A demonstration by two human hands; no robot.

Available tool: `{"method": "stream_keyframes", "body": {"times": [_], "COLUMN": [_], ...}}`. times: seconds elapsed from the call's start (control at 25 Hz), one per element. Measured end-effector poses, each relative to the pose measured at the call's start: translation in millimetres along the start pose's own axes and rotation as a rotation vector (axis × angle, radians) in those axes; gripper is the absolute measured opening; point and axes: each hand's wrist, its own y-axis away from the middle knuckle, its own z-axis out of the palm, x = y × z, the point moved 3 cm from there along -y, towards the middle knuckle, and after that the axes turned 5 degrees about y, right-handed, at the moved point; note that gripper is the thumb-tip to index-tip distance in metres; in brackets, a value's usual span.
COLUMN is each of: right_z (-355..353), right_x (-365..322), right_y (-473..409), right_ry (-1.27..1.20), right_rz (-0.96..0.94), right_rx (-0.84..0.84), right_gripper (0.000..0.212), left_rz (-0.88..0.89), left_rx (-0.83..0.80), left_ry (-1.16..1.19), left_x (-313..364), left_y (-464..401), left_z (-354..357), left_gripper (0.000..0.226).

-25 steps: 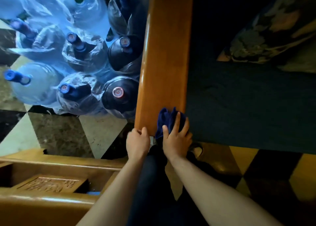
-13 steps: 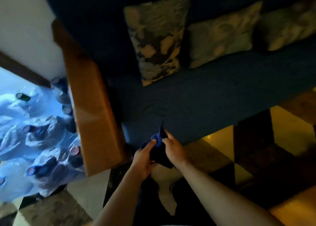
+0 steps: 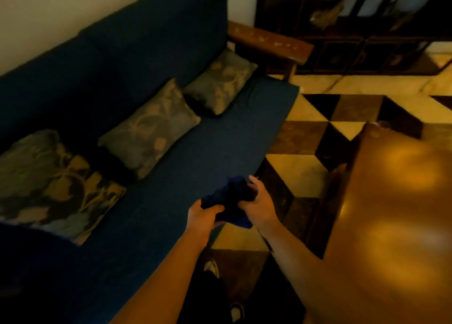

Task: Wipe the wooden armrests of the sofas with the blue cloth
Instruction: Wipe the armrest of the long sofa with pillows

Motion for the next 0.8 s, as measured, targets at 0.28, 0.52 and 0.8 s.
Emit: {"method": "stream_keyframes", "body": {"times": [0.28,0.52,0.8], "right_z": [-123.0,-218.2,-297.8], "right_x": [-6.3,-54.9,-68.0], "right_y": [-149.4,-284.9,-399.0], "right_ry": [-0.165,-0.281,-0.531], "right_rz": [0.346,0.494,0.824], "right_rx": [0.117,0.282,0.132], "right_gripper": [0.062,0.050,0.024], "left_rz": [-0.181,-0.390,-0.467], "left_rx": [-0.154,-0.250,-0.346], "left_ry": [0.042,0.174,0.130], "left_x": [59.9,137.2,211.7], "left_y": [-105.6,-203.4,-280.8], "left_z": [165.1,300.5,440.9], "left_gripper": [0.037,0.032,0.020]}}
